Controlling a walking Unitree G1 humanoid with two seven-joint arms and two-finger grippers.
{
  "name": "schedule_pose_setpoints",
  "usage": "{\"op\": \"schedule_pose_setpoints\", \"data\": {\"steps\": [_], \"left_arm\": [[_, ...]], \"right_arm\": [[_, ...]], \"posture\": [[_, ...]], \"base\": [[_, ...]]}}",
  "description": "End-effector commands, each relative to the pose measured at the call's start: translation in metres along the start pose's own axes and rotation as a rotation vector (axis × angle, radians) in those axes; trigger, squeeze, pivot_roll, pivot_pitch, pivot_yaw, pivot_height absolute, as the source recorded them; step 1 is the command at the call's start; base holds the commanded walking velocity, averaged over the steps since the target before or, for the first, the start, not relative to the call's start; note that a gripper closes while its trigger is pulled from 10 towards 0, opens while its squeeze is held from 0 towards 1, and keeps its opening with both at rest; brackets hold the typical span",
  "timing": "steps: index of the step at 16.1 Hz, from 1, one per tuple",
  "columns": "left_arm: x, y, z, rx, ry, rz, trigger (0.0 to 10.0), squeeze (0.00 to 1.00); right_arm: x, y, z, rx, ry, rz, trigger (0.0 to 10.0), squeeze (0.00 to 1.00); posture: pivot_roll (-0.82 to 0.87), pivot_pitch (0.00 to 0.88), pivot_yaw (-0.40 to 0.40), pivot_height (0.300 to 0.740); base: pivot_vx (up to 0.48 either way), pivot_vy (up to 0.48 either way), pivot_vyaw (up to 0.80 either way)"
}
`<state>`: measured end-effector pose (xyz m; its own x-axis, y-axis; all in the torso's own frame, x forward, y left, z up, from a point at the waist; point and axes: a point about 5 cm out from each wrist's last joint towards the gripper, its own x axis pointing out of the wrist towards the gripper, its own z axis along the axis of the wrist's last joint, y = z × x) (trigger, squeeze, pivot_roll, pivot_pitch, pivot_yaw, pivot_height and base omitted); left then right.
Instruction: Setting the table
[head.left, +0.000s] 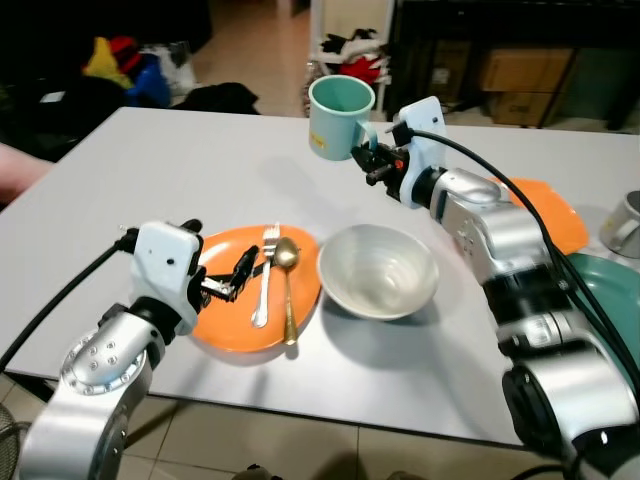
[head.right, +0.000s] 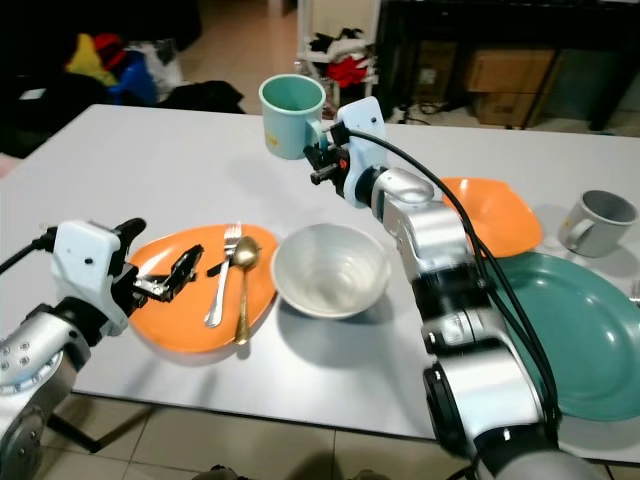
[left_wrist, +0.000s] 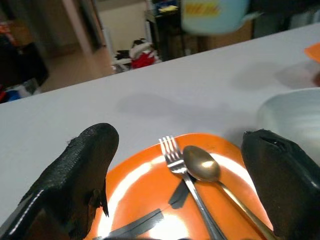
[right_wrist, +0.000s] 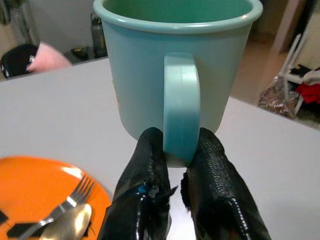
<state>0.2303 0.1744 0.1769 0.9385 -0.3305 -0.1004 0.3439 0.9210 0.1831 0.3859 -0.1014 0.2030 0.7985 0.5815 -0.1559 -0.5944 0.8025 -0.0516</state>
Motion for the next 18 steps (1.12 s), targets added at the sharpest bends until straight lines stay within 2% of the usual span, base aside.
{"op": "schedule_pose_setpoints", "data": {"steps": [1,2,6,10,17,18], "left_arm": [[-0.001,0.001,0.006,0.013,-0.007,-0.022,10.0,0.0],[-0.004,0.001,0.005,0.02,0.019,-0.04,10.0,0.0],[-0.012,0.0,0.003,0.019,0.059,-0.057,10.0,0.0],[-0.02,-0.004,0.003,0.01,0.094,-0.1,10.0,0.0],[-0.028,-0.014,0.004,0.0,0.124,-0.143,10.0,0.0],[-0.028,-0.015,0.005,-0.003,0.126,-0.148,10.0,0.0]], "right_arm": [[0.006,0.0,-0.001,-0.029,0.01,0.018,10.0,0.0],[0.015,0.004,-0.003,-0.048,0.048,0.054,10.0,0.0],[0.028,0.014,-0.016,-0.093,0.126,0.062,10.0,0.0],[0.034,0.02,-0.027,-0.116,0.187,0.019,10.0,0.0],[0.039,0.03,-0.031,-0.099,0.21,0.01,10.0,0.0],[0.04,0.03,-0.032,-0.1,0.211,0.01,10.0,0.07]], "posture": [[-0.02,0.026,0.059,0.74],[-0.02,0.034,0.058,0.74],[0.01,0.064,0.05,0.74],[0.03,0.106,0.051,0.74],[0.04,0.151,0.046,0.74],[0.04,0.15,0.044,0.74]], "base": [[0.0,0.0,0.0],[0.0,0.0,0.0],[0.0,0.0,0.0],[0.0,0.0,0.0],[0.0,0.0,0.0],[0.0,0.0,0.0]]}}
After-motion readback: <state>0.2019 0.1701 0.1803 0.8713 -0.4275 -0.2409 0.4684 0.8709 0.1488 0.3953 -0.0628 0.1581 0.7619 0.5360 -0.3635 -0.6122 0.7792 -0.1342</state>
